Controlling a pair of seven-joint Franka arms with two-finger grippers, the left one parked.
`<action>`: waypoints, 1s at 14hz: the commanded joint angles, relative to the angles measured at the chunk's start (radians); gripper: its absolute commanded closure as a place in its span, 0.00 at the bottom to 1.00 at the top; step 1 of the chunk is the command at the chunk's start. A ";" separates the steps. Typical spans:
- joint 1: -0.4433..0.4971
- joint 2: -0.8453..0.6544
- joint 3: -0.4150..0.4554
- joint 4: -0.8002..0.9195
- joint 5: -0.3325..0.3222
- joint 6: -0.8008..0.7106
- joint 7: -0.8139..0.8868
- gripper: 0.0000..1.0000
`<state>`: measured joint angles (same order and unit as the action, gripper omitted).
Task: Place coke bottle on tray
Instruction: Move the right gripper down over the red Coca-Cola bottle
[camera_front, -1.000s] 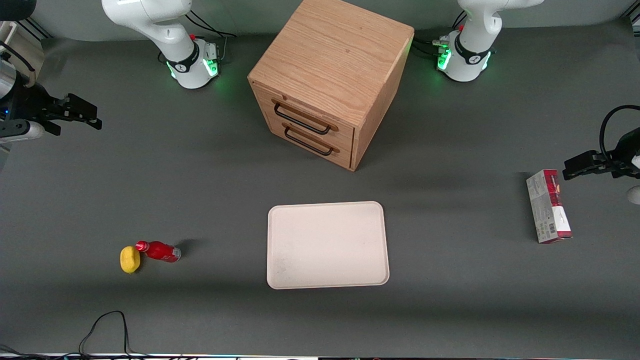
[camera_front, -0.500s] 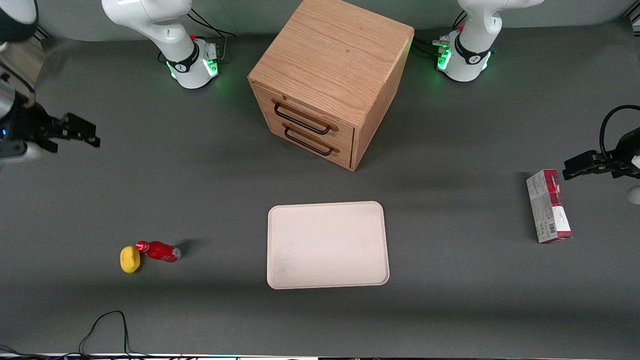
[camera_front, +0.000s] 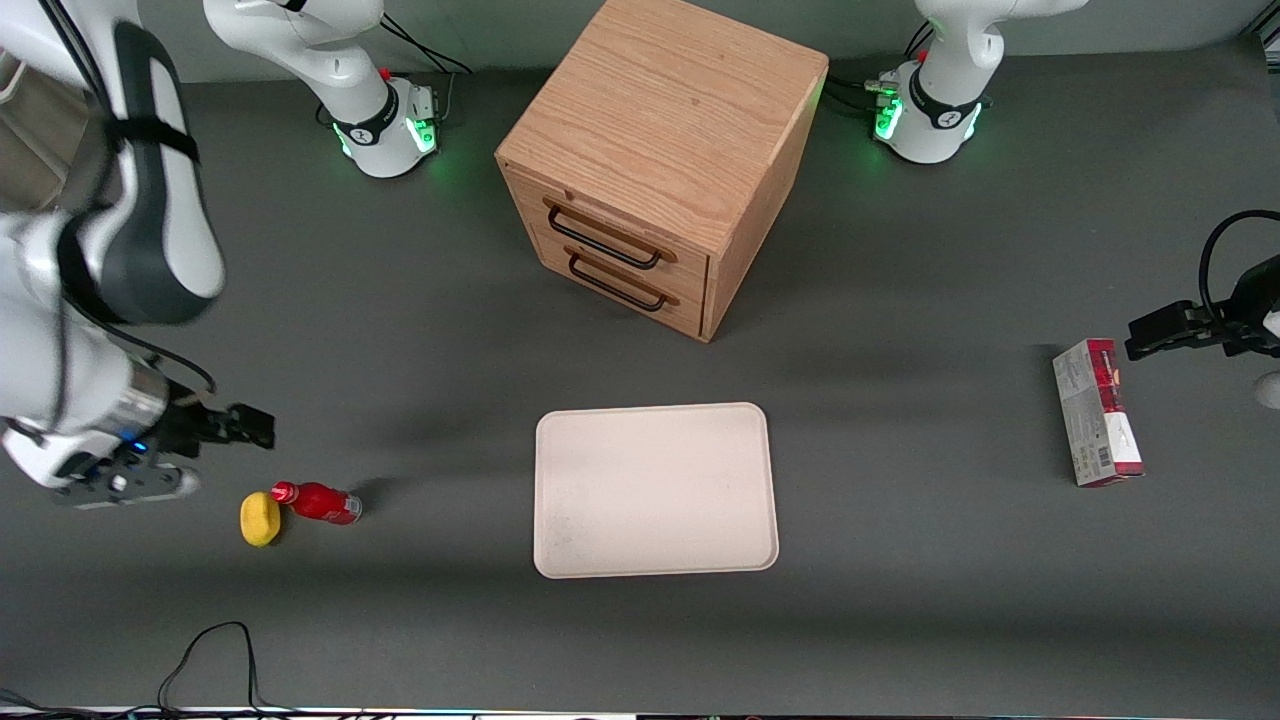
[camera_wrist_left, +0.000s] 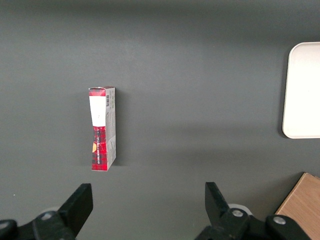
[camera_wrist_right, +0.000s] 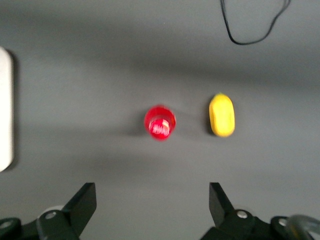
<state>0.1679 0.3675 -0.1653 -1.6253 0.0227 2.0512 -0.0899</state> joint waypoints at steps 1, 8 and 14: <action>0.002 -0.030 -0.010 -0.146 0.025 0.168 -0.051 0.00; -0.001 0.088 -0.017 -0.116 0.172 0.267 -0.180 0.00; -0.004 0.125 -0.017 -0.090 0.172 0.291 -0.198 0.15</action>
<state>0.1647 0.4666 -0.1763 -1.7594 0.1591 2.3397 -0.2420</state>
